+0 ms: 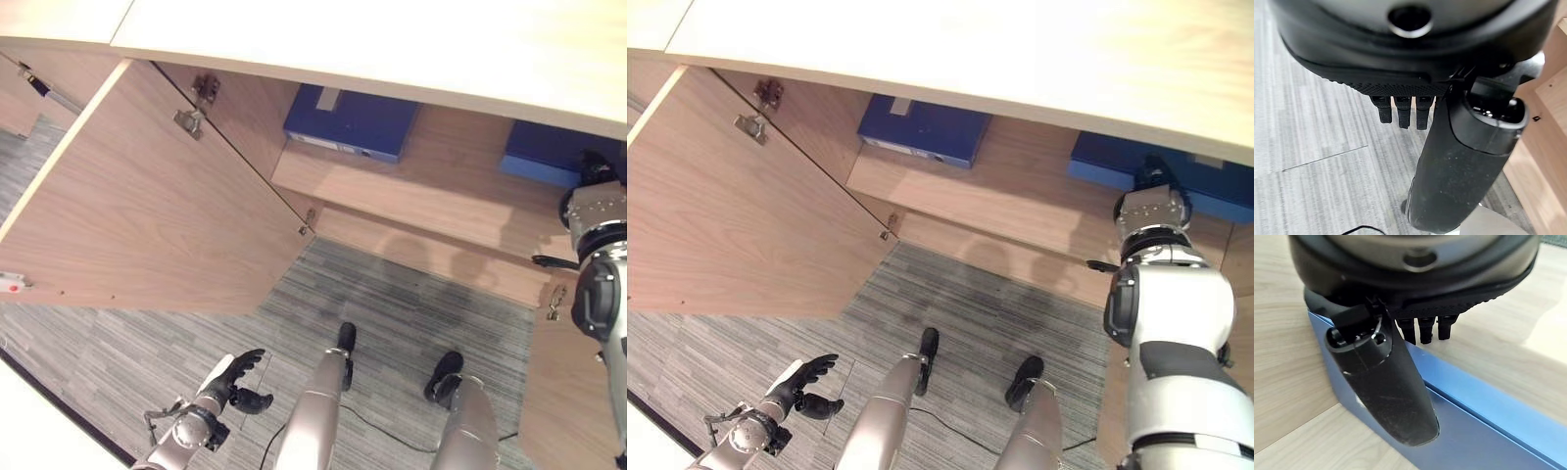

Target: Put the empty folder in the office cabinet

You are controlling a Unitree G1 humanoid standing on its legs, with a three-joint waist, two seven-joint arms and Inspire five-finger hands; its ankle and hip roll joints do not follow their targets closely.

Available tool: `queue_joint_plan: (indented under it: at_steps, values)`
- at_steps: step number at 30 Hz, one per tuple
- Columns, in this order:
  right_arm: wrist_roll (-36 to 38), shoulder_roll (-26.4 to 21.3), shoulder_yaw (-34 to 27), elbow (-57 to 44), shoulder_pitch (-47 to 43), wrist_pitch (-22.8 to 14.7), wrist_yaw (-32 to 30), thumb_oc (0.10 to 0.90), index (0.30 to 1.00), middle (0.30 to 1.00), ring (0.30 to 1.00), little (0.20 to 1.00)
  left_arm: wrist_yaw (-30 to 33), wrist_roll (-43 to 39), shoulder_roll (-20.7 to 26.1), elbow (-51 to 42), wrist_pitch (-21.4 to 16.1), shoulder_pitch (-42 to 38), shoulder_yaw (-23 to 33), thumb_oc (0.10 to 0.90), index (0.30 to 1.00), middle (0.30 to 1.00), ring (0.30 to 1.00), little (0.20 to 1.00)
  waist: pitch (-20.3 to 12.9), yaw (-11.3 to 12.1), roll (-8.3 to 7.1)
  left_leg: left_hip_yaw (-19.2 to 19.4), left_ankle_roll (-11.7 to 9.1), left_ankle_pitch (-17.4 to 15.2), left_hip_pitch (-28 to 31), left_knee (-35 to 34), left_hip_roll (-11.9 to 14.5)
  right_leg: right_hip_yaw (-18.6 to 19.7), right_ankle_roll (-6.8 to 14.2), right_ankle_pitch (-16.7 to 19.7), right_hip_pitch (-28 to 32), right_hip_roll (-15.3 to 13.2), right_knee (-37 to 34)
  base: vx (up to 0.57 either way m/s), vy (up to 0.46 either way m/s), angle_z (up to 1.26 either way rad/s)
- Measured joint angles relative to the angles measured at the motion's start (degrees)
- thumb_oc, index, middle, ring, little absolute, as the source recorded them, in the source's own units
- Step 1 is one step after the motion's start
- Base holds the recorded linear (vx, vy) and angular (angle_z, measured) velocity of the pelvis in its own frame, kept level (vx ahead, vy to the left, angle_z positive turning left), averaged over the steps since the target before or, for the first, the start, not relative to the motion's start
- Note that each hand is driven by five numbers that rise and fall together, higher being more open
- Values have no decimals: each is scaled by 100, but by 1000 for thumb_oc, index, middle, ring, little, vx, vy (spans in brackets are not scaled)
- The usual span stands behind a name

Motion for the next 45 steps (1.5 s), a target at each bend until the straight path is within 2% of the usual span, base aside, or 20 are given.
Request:
queue_joint_plan:
  at_steps: [7,14,18,22,23,29,31,33,37,39,40,41,42,45]
  values:
    - [-16,239,-148,291,51,-29,-388,800,900,900,900,900,175,79,-195,342,13,-21,-91,800,900,900,900,900,0,6,-1,2,61,209,646,-643,3,-113,107,173,632,73,-579,7,-3,1]
    - [-18,516,-343,283,154,-87,-520,800,900,900,900,900,234,156,-451,484,11,-39,-96,800,900,900,900,900,-1,19,-3,-3,27,489,1055,-1203,21,-227,117,353,1006,150,-1026,0,0,0]
    - [-24,645,-344,273,347,-134,-567,800,900,900,900,900,240,157,-494,575,11,-42,-131,800,900,900,900,900,-2,37,-4,-8,31,518,1235,-1352,33,-269,93,414,1199,183,-1187,3,-11,1]
    - [-10,998,-449,-209,934,-363,-526,800,900,900,900,900,270,159,-534,740,16,-42,-103,800,900,900,900,900,-4,28,-7,-10,27,575,1471,-1593,89,-329,132,492,1471,279,-1475,3,-12,-2]
    - [0,1089,-494,-258,1060,-520,-466,800,900,900,900,900,268,159,-570,786,19,-44,-94,800,900,900,900,900,-13,18,-18,-7,25,589,1538,-1659,104,-337,125,517,1534,309,-1563,-4,-7,-4]
    - [39,1734,-597,-878,1856,-900,-229,800,900,900,900,900,244,155,-698,907,35,-16,-47,800,900,900,900,900,-117,-29,-160,61,9,669,1820,-1990,217,-352,104,696,1817,484,-1969,23,6,-8]
    - [30,2166,-515,-1445,2285,-1045,-125,800,900,900,900,900,226,153,-740,1012,41,-11,23,800,900,900,900,900,-191,-152,-283,71,2,705,1875,-2107,250,-378,102,743,1885,535,-2097,12,5,-2]
    - [24,2471,-413,-1861,2614,-1120,-67,800,900,900,900,900,226,150,-839,1079,71,-26,124,800,900,900,900,900,-205,-209,-325,90,-9,727,1972,-2197,279,-386,110,783,1986,581,-2220,13,10,-3]
    - [-513,3136,213,-3870,4001,-1235,33,800,900,900,900,900,242,32,-1132,1200,153,44,416,800,900,900,900,900,-219,-393,-360,157,-16,738,2175,-2362,322,-377,116,846,2187,664,-2448,32,11,-5]
    - [-974,3361,636,-5018,5143,-1233,221,800,900,900,900,900,240,34,-1238,1180,140,186,617,800,900,900,900,900,-228,-511,-400,180,-16,759,2311,-2494,332,-381,136,860,2304,689,-2552,78,2,-1]
    - [-1221,3348,707,-5471,5565,-1166,308,725,787,787,787,787,223,52,-1287,1178,141,226,749,800,900,900,900,900,-227,-494,-404,180,-10,765,2382,-2536,326,-410,146,856,2382,684,-2578,86,4,1]
    - [-1551,3276,802,-5803,6082,-1180,398,445,368,368,368,368,230,49,-1341,1197,138,293,930,800,900,900,900,900,-224,-497,-424,186,-7,768,2530,-2602,328,-416,162,867,2535,696,-2669,64,5,3]
    - [-1869,3164,815,-5784,6320,-1165,514,400,300,300,300,300,209,71,-1335,1270,137,340,1006,800,900,900,900,900,-229,-555,-454,202,-4,765,2630,-2649,327,-420,179,878,2660,707,-2750,58,3,0]
    - [-2652,2703,797,-6107,6758,-1131,618,400,300,300,300,300,196,176,-1308,1306,117,465,1228,800,900,900,900,900,-233,-672,-531,223,7,790,2772,-2799,320,-421,238,915,2784,721,-2896,61,6,-2]
